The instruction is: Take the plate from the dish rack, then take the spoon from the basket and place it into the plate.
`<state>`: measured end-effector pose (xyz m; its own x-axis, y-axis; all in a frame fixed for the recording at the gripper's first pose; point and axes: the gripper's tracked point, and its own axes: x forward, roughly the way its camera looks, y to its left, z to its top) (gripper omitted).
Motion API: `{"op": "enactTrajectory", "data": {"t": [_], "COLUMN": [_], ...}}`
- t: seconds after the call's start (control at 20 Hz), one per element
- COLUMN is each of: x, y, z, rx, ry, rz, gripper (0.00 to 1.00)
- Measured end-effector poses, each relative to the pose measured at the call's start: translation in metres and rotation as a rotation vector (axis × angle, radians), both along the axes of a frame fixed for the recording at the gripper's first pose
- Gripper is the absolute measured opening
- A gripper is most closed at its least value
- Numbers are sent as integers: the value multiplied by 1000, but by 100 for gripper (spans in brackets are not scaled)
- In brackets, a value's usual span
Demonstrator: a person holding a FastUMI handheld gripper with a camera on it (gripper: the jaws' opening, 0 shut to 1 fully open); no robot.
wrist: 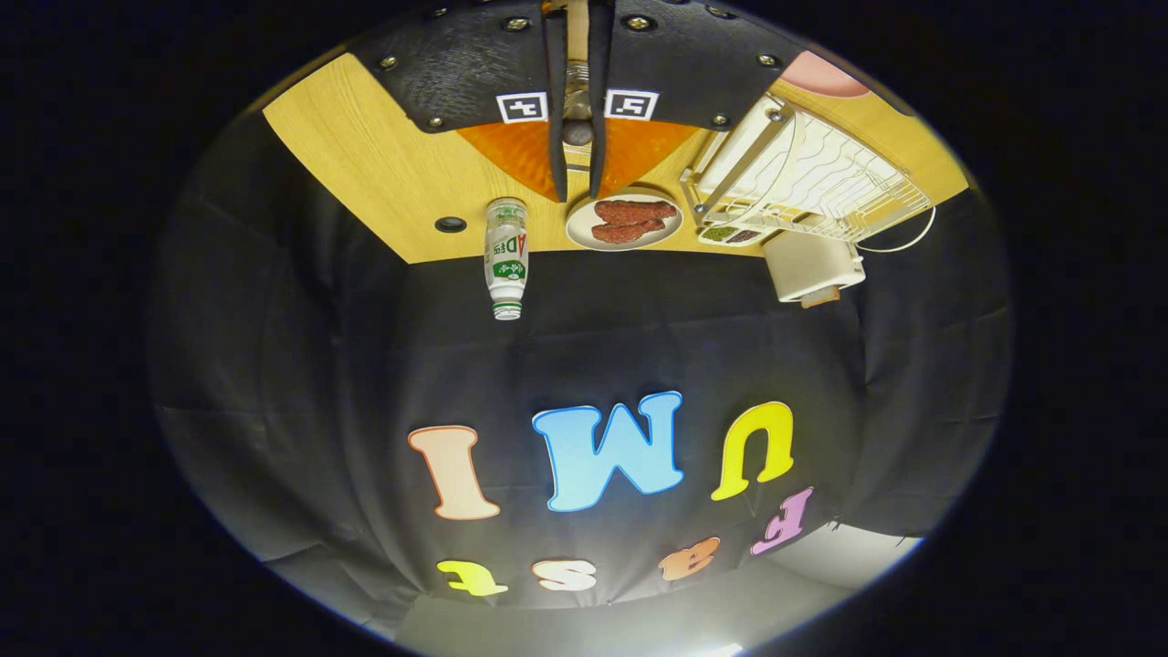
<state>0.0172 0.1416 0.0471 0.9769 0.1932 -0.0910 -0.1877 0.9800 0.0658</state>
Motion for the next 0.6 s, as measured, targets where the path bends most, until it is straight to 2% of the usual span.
{"op": "enactTrajectory", "data": {"t": [0.35,0.6], "x": [-20,-51], "y": [0,-2], "z": [56,98], "rx": [-10,-21], "ry": [-30,-65], "rz": [-16,-29], "gripper": [8,8]}}
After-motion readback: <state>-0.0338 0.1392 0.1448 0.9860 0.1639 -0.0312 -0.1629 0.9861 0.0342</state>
